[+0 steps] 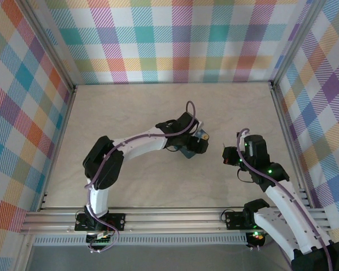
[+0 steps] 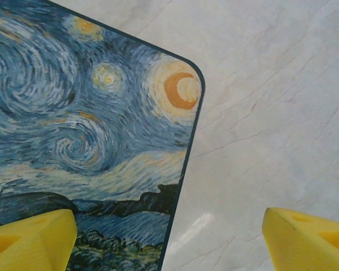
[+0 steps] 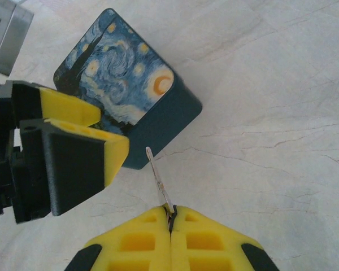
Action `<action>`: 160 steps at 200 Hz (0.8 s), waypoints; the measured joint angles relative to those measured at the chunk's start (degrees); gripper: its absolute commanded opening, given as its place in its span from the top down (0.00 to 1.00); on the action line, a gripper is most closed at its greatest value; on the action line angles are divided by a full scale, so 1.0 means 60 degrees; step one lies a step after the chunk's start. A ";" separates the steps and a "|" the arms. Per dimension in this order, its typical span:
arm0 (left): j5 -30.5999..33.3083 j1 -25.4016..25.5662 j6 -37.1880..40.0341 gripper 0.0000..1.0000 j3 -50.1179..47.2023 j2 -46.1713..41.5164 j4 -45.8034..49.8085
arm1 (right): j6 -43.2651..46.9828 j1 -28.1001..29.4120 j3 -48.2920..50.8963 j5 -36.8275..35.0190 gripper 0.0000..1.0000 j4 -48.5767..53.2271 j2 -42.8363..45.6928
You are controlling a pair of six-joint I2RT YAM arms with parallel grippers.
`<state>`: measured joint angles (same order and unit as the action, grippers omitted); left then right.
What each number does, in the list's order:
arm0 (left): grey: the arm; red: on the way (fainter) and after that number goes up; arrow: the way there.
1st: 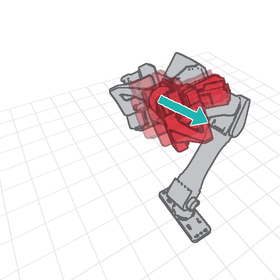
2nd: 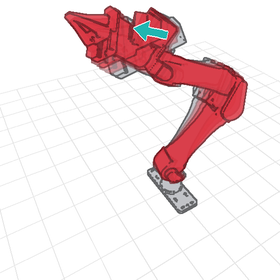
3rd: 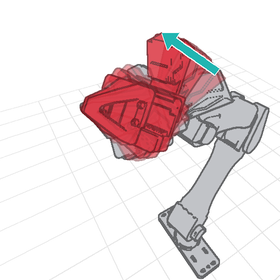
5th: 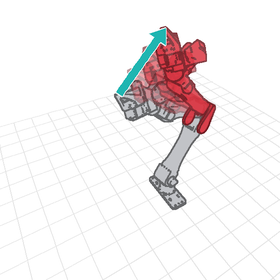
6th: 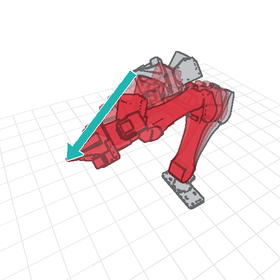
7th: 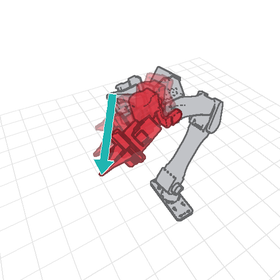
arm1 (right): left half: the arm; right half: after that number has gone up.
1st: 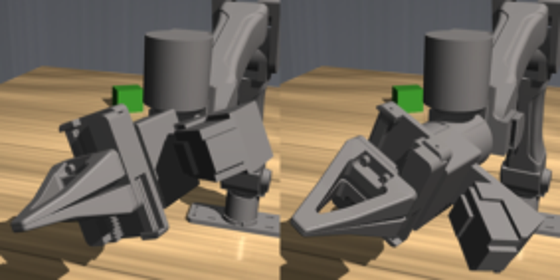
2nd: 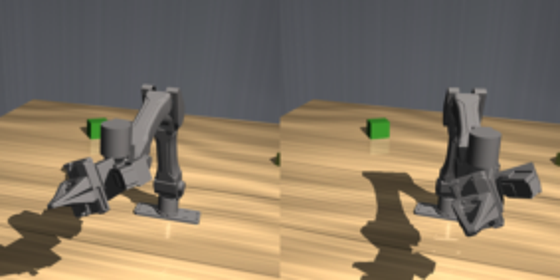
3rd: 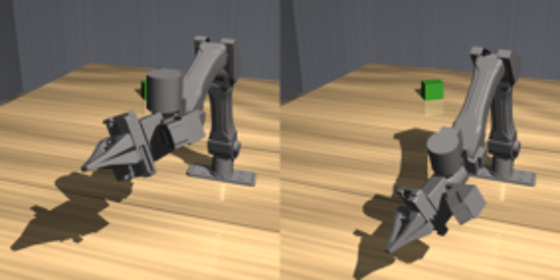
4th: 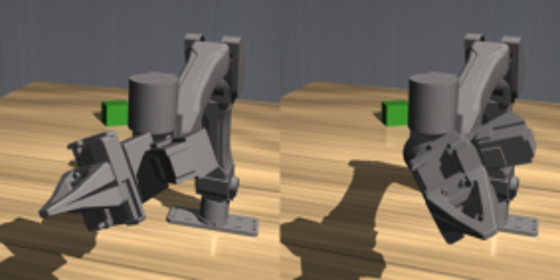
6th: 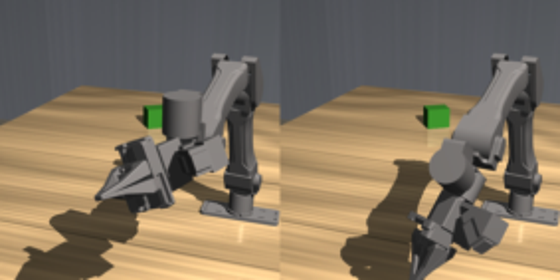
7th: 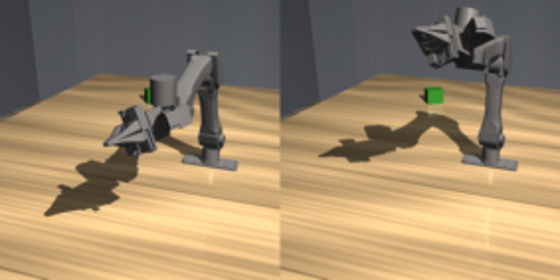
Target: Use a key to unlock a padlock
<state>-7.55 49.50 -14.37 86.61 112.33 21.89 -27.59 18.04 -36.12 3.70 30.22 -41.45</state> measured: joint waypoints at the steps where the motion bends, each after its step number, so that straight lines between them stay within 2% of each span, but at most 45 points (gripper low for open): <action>1: -0.0015 0.0000 0.0004 0.14 0.0022 0.0022 0.0004 | 0.0004 0.0000 -0.0004 0.0000 1.00 0.0000 0.0000; 43: -0.0565 0.0000 -0.0033 0.13 0.1104 0.0790 0.0066 | 0.0000 0.0004 0.0004 0.0098 1.00 -0.0051 -0.0004; 80: -0.0780 -0.0033 -0.0069 0.12 0.1089 0.0772 -0.0011 | 0.0004 0.0004 0.0036 0.0324 1.00 -0.0146 -0.0208; 114: -0.0903 -0.0317 -0.0215 0.12 -0.0240 -0.0284 -0.0339 | 0.0007 0.0004 0.0120 0.0656 1.00 -0.0324 -0.0583; 160: -0.0907 -0.1206 -0.0215 0.09 -0.3020 -0.2932 -0.1738 | 0.0033 -0.0007 0.0117 0.1381 1.00 -0.1293 -0.1494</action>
<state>-12.99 42.26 -15.66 68.49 94.74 11.46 -27.40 18.00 -35.42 11.99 22.46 -50.41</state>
